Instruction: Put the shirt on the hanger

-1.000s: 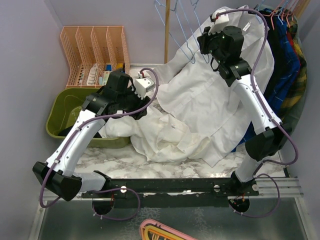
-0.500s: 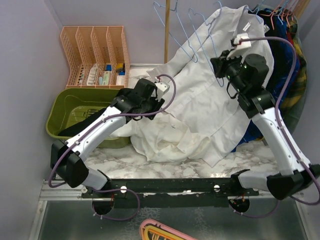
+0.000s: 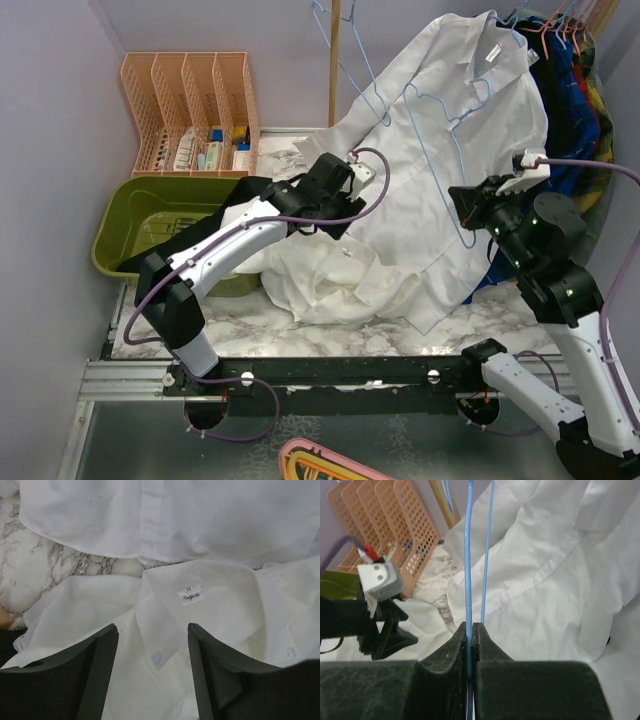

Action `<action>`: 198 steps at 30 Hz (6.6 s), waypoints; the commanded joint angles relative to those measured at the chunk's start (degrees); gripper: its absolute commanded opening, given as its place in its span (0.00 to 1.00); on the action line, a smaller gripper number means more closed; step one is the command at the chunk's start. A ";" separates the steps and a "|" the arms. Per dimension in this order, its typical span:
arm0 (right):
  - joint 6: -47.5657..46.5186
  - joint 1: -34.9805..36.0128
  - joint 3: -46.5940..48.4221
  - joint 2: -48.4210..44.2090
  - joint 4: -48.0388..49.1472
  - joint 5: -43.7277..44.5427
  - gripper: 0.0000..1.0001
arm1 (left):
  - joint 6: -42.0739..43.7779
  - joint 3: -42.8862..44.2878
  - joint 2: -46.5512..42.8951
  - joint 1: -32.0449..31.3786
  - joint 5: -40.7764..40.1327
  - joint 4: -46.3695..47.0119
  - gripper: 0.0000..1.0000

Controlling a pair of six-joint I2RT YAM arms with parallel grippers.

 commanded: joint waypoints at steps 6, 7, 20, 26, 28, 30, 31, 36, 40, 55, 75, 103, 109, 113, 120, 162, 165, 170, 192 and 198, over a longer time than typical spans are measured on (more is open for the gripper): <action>9.29 -0.29 -1.67 -10.45 -14.24 0.89 0.01 | 6.30 3.78 9.46 -8.72 -10.87 -3.50 0.97; 9.72 -0.27 -1.56 -11.21 -15.04 0.80 0.01 | 7.37 3.91 10.83 -9.27 -12.82 -4.03 0.97; 15.73 -0.23 -8.25 -19.79 -25.63 -2.80 0.01 | 11.71 2.52 14.87 -10.53 -21.72 -6.92 0.71; 19.08 -0.28 -11.75 -25.65 -28.23 -8.01 0.01 | 12.57 3.18 14.20 -11.21 -21.01 -9.20 0.26; 19.18 -0.27 -11.87 -26.77 -30.65 -10.20 0.01 | 12.91 3.43 13.80 -11.21 -19.63 -10.93 0.00; 18.62 -0.23 -12.15 -27.82 -32.02 -13.76 0.01 | 13.26 3.17 12.40 -11.21 -18.10 -12.15 0.00; 18.40 -0.27 -12.30 -28.33 -32.35 -15.95 0.01 | 13.68 2.49 11.12 -11.21 -17.46 -11.98 0.00; 18.93 -0.28 -11.83 -30.95 -35.46 -24.37 0.01 | 15.47 -0.06 2.42 -10.81 -15.84 -9.79 0.00; 20.70 -0.27 -12.42 -32.68 -36.25 -29.77 0.01 | 15.86 0.21 -2.72 -9.49 -13.54 -10.36 0.00; 25.68 -0.28 -24.19 -33.81 -20.79 -40.88 0.01 | 13.52 7.81 -5.47 -6.04 -0.53 -15.89 0.00; 31.54 -0.30 -38.26 -23.30 20.06 -36.89 0.01 | 14.17 19.10 -5.69 -6.03 11.53 -20.91 0.00; 30.26 7.35 -38.97 0.90 43.24 -34.12 0.01 | 14.89 22.17 -4.50 -6.12 12.33 -19.92 0.00; 28.15 7.37 -38.30 5.48 45.71 -32.55 0.01 | 23.24 15.95 -5.41 -6.21 24.67 -27.45 0.63; 28.86 7.37 -41.97 7.56 52.18 -29.83 0.01 | 35.60 10.12 -5.59 -6.20 38.86 -36.73 0.72; 28.50 7.36 -45.22 10.45 55.92 -28.03 0.01 | 42.66 4.00 -8.52 -3.81 42.76 -35.05 0.71; 20.62 8.24 -47.09 10.34 54.36 -26.27 0.01 | 45.77 45.77 33.19 19.05 70.31 -41.83 0.71; 20.53 8.33 -47.16 10.02 54.00 -26.13 0.01 | 45.72 45.47 33.33 18.26 71.21 -41.86 0.64; 20.28 8.29 -47.09 9.69 53.42 -25.97 0.01 | 46.32 43.54 32.72 16.31 71.62 -41.86 0.40; 17.63 8.23 -33.67 -17.26 20.63 -6.85 0.99 | 25.69 28.75 9.67 17.67 51.87 -14.79 0.00; 28.30 8.25 -39.78 -25.30 21.60 -15.21 0.99 | 16.24 34.69 6.86 17.68 49.18 -11.91 0.00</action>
